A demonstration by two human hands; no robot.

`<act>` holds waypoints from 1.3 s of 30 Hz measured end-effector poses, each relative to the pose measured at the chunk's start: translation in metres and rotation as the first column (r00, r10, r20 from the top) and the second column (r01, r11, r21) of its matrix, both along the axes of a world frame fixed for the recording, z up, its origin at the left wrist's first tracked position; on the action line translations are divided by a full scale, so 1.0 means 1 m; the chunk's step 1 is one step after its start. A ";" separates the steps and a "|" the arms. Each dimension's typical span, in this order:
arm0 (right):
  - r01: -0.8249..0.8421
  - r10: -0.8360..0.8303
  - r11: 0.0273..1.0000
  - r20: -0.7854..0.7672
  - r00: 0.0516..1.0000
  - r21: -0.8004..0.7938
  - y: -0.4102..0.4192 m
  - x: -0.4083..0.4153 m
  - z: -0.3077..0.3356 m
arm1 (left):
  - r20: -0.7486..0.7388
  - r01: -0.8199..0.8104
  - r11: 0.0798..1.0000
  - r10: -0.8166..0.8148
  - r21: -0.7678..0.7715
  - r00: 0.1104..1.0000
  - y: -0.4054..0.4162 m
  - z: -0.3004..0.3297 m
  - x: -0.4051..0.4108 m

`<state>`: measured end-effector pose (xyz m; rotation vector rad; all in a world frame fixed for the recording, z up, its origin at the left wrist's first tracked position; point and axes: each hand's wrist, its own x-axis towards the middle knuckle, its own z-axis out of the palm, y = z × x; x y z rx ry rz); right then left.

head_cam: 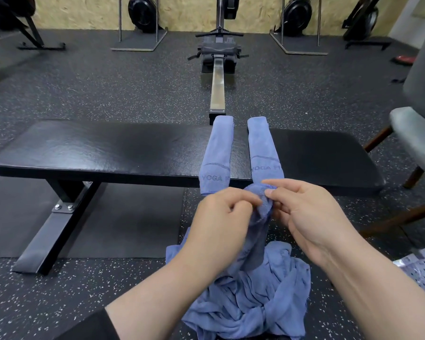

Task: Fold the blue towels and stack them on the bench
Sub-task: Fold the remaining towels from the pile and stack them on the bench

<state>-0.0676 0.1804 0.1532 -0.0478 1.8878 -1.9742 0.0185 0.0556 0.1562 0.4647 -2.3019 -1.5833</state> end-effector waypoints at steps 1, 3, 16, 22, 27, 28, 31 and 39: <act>-0.023 0.025 0.999 -0.057 0.998 0.045 0.001 -0.001 0.001 | -0.012 -0.047 0.999 0.047 0.027 0.999 -0.005 0.002 -0.001; -0.087 0.115 0.982 -0.170 0.979 0.167 0.003 -0.002 0.006 | -0.013 -0.028 0.999 0.029 0.028 1.000 -0.016 0.002 -0.004; -0.182 0.450 0.839 -0.467 0.761 0.512 0.023 -0.002 0.030 | 0.105 0.201 0.979 -0.201 0.005 0.974 -0.027 0.004 -0.003; -0.192 0.441 0.867 -0.530 0.724 0.460 0.025 0.005 0.029 | 0.148 0.242 0.912 -0.303 0.332 0.941 -0.029 0.008 0.009; -0.089 0.469 0.817 -0.567 0.677 0.570 0.022 0.010 0.033 | 0.158 0.241 0.894 -0.319 0.378 0.935 -0.030 0.005 0.010; -0.089 0.473 0.817 -0.572 0.670 0.570 0.021 0.012 0.033 | 0.156 0.233 0.906 -0.302 0.354 0.940 -0.029 0.004 0.009; -0.104 0.481 0.820 -0.578 0.660 0.563 0.018 0.013 0.031 | 0.141 0.213 0.930 -0.264 0.300 0.954 -0.024 0.004 0.008; -0.080 0.420 0.846 -0.566 0.710 0.526 0.022 0.004 0.026 | 0.086 0.206 0.930 -0.243 0.304 0.966 -0.024 0.003 0.003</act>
